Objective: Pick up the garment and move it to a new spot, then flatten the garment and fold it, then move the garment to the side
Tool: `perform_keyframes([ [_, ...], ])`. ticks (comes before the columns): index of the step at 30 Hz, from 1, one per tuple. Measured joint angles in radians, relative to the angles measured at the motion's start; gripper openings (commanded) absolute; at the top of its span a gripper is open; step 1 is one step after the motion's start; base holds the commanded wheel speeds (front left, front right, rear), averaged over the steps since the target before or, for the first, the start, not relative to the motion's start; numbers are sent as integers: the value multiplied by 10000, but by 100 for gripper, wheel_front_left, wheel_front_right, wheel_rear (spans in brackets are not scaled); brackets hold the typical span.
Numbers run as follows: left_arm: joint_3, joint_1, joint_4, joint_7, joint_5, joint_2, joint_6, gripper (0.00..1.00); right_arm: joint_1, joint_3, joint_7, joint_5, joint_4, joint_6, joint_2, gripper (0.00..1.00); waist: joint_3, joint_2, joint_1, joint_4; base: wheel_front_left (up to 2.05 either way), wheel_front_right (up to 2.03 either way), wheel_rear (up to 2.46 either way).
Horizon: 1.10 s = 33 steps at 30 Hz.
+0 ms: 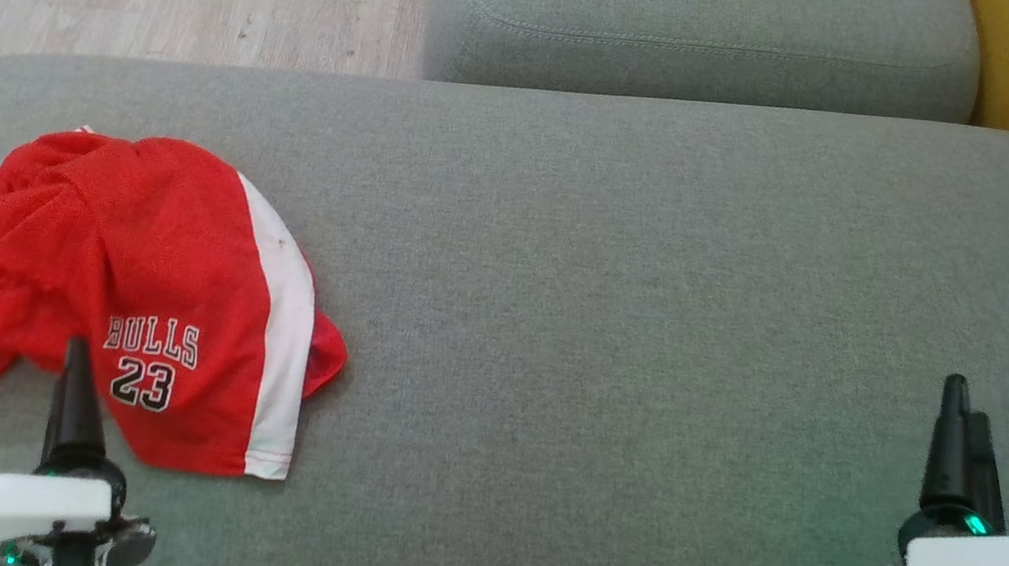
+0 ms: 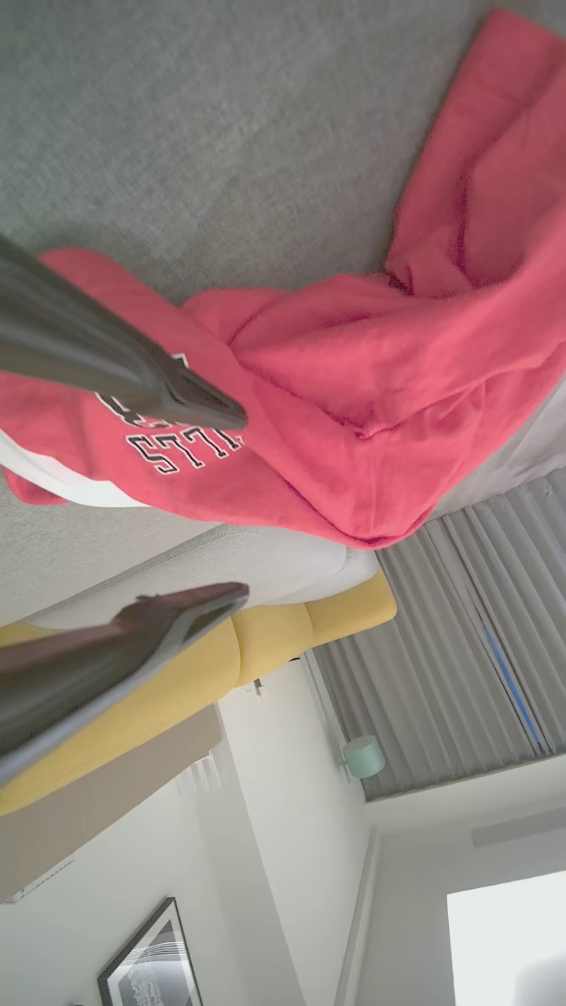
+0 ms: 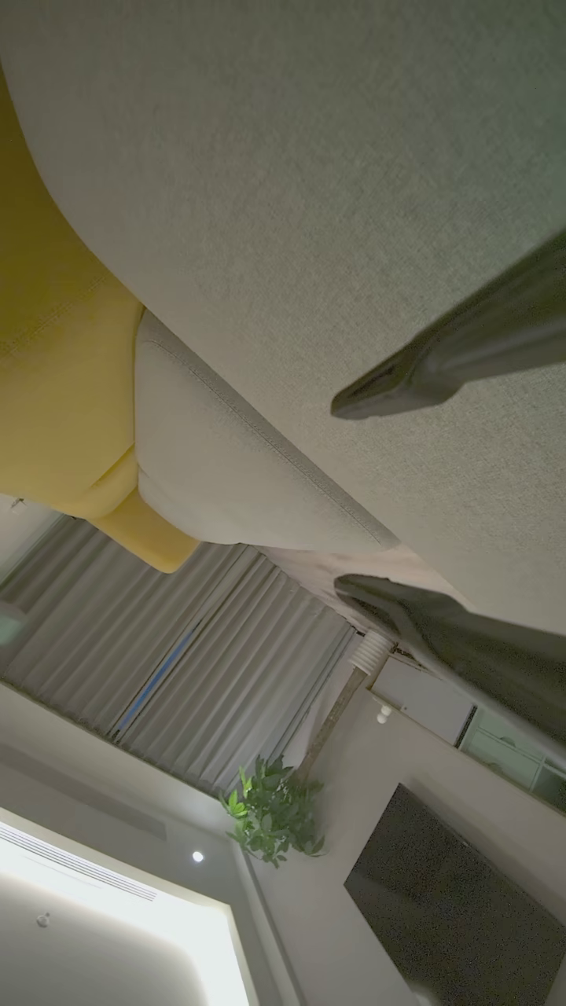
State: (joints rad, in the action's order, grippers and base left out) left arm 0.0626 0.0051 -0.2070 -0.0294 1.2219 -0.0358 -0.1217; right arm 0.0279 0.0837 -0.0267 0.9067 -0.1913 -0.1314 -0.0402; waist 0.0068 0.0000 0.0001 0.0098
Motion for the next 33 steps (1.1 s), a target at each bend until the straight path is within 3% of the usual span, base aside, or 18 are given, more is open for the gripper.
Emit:
perform_keyframes([
  [11, -604, -1, 537, -263, -2023, -6, 339, 100, -12, -263, -280, -1624, 188, 0, -2, 100, 54, 0, 0, -37, 0, 0, 0],
  [33, -1927, -1, 777, -909, -5935, -27, 430, 100, -17, -671, -913, -5177, 334, 0, -4, 100, 82, 0, 0, -69, 0, 0, 0],
])
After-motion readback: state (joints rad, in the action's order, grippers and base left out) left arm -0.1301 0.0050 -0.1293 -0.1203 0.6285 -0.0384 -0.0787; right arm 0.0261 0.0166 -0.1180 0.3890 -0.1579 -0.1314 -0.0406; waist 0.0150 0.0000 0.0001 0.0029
